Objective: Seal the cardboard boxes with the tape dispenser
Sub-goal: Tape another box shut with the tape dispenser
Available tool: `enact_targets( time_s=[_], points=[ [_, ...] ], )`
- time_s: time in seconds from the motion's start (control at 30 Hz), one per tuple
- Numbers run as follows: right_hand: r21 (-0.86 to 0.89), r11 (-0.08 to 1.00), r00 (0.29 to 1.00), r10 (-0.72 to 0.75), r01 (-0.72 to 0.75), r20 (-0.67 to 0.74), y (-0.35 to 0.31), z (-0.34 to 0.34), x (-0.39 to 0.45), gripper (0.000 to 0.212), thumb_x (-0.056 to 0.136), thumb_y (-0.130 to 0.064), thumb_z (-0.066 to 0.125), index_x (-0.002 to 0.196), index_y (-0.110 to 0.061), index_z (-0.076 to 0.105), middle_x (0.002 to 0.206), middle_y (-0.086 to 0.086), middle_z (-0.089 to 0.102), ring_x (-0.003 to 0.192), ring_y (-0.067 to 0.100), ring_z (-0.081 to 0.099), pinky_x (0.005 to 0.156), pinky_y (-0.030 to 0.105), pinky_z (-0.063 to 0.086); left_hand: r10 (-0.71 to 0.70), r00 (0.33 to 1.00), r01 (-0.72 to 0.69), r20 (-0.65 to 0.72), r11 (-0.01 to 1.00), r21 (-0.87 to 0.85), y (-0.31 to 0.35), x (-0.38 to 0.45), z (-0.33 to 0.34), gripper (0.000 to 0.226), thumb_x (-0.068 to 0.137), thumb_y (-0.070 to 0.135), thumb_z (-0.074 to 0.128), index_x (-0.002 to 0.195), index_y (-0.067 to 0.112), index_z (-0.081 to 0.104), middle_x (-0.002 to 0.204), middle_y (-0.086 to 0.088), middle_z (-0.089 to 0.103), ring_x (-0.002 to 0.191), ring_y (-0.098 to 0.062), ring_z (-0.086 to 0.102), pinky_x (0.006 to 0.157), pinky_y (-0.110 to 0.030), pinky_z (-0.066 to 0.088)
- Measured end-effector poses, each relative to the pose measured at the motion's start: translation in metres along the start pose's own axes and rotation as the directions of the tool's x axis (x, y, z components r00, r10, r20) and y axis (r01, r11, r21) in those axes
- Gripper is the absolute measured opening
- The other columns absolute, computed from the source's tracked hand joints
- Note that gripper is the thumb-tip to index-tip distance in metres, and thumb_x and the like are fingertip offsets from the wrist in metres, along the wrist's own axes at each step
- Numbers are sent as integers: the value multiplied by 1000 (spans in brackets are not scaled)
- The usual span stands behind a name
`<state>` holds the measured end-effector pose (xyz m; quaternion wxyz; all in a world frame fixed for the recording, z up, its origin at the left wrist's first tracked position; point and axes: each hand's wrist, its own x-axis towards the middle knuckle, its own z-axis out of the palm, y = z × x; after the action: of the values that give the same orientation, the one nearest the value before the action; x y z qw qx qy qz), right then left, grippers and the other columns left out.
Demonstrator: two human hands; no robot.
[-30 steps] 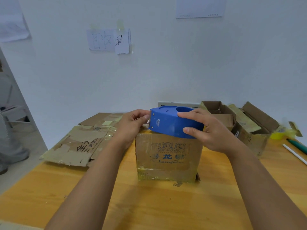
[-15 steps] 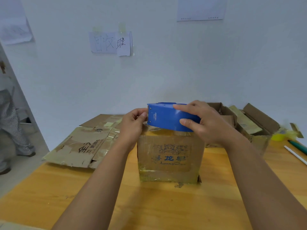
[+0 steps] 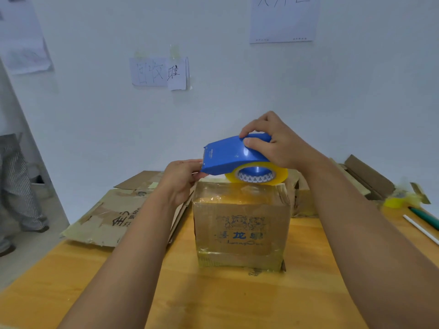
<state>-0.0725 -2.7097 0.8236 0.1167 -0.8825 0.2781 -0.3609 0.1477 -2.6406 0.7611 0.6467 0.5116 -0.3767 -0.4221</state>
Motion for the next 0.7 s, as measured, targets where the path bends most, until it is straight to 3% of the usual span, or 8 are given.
enact_targets(
  time_s=[0.1,0.23,0.43,0.57,0.7],
  points=[
    [62,996,996,67,-71,61,7,6,-1,13,91,-41,69,104,-40,65,108,-11,41,106,-1,47,87,20,37,-21,999,21,-36,1000,2,-6,0,4,20,97,0,54,110,-4,68,88,-8,74,52,-2,64,56,-16,52],
    [68,990,984,113,-123,134,9,6,-4,49,68,-58,75,112,-47,58,118,-14,37,115,4,46,81,16,42,3,996,1,-93,999,47,-9,3,5,18,98,3,55,106,5,70,81,1,77,64,-4,70,56,-15,52],
    [-13,990,969,137,-137,204,18,-3,-10,54,70,-62,71,119,-65,48,122,-15,39,112,6,47,82,17,40,76,984,-54,-162,989,138,-6,7,6,19,97,4,58,113,2,69,89,-2,74,71,-5,70,58,-14,52],
    [-70,985,936,174,-159,307,26,-2,-17,78,81,-43,78,127,-77,24,133,-4,41,115,15,49,89,24,44,60,983,-49,-175,997,63,-7,7,3,28,95,5,63,123,7,61,98,-3,70,79,-7,69,69,-19,55],
    [8,994,971,108,-113,211,28,2,-18,77,88,-21,73,131,-70,32,138,-4,47,116,18,53,95,32,49,61,985,-64,-161,998,-10,-12,5,3,28,95,5,62,123,12,63,106,-9,72,89,-15,71,78,-23,57]
  ],
)
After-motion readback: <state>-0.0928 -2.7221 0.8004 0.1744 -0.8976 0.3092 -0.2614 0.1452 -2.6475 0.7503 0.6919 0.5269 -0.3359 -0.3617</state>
